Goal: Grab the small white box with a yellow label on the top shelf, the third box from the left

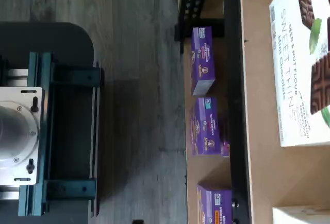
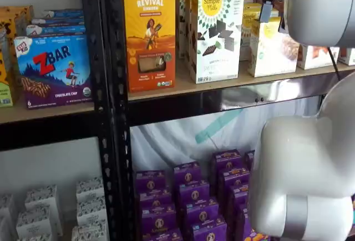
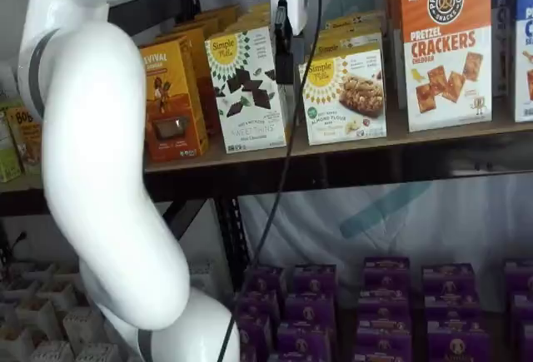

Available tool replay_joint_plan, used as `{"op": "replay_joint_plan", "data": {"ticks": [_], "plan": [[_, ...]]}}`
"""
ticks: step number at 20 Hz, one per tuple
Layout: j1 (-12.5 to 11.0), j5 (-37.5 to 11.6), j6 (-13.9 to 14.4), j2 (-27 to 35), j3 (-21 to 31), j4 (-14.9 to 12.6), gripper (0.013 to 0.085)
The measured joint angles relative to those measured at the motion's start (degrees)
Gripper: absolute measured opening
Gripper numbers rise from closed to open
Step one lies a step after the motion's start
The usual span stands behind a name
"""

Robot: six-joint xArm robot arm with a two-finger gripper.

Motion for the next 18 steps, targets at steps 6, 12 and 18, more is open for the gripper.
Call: {"op": "replay_joint_plan", "data": {"ticks": [6, 12, 18], "plan": [[1.0, 0.4, 0.1, -3.3, 2.7, -3.0, 0.0850], [-3.1, -2.9, -1.6, -5.7, 5.3, 4.0, 0.0850], [-5.8, -8.8, -3.6, -3.1, 4.9, 9.0, 0.0850]]}}
